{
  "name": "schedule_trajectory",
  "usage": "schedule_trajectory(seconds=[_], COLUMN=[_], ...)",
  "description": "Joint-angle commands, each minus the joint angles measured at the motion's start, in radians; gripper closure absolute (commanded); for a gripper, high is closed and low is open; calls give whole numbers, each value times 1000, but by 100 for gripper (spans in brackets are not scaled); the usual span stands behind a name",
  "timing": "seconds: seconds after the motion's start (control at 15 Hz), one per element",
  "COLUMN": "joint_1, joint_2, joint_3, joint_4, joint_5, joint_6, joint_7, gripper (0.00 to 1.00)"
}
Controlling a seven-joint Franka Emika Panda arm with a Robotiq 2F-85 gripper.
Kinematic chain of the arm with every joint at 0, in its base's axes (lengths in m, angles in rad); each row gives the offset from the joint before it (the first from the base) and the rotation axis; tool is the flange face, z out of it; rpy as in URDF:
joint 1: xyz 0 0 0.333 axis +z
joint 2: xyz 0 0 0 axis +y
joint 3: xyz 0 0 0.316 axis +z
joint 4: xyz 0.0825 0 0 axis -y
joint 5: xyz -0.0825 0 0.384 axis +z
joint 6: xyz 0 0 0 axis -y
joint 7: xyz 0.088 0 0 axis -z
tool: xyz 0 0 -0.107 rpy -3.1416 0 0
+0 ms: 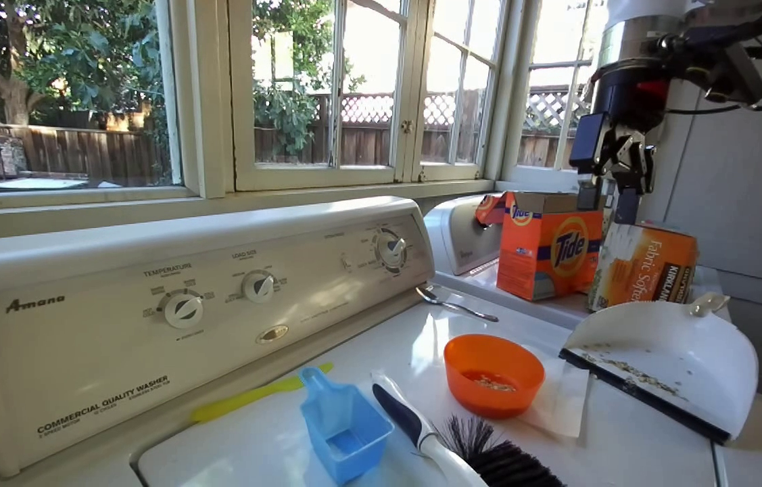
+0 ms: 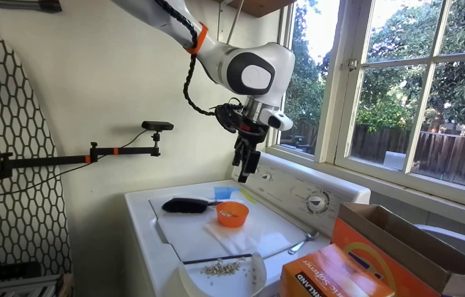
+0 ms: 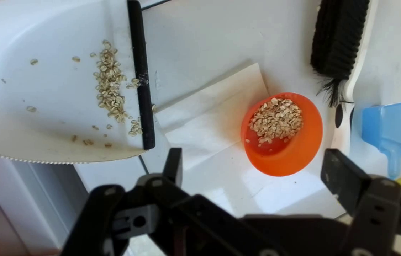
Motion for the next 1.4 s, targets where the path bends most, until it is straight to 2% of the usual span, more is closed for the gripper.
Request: schedule_trajectory(seconds=[0.0,0.33,0.8,1.07,1.33], joint_1=[20,36,35,23,10], joint_2=[-9,-71,-121,-133,-146], joint_3=[-16,-23,-13,-19,-31], joint_4=[-7,-82,-180,-253,-330], joint_5=[-52,-246,-347,-387,-432], joint_6=[-10,-16,-49,26,163], joint_7=[52,345,739,951,1146], gripper=[0,0,0,0,0])
